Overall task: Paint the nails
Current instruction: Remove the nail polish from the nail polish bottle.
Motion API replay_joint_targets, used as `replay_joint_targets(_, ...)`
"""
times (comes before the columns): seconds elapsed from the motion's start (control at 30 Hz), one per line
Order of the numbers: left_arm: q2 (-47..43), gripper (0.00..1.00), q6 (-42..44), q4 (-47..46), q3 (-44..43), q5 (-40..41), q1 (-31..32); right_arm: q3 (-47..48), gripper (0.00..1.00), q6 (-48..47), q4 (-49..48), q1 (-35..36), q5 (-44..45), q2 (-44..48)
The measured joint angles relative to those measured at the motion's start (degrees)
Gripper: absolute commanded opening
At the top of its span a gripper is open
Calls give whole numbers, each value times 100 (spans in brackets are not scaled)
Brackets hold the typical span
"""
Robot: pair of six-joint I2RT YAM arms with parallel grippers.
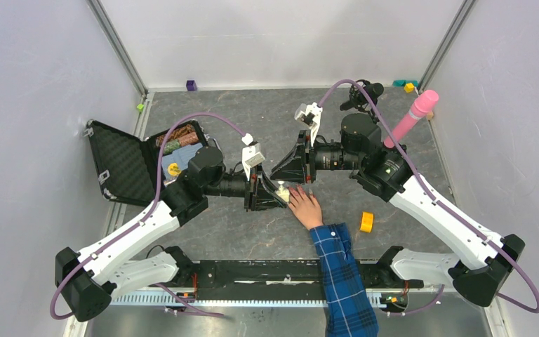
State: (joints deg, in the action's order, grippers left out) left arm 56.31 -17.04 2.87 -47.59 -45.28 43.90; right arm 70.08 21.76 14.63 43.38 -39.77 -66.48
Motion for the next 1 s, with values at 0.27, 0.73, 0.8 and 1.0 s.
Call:
replay_joint_targets(0.27,0,2,0,0,0,4,0,0,0,131,-153,0,-225,0)
replay_joint_targets(0.73,11,2,0,0,0,11,0,0,0,286,-323,0,92,105)
replay_joint_targets(0.8,11,2,0,0,0,11,0,0,0,282,-256,0,212,105)
replay_joint_targets(1.0,11,2,0,0,0,11,0,0,0,243,-42,-2,393,85)
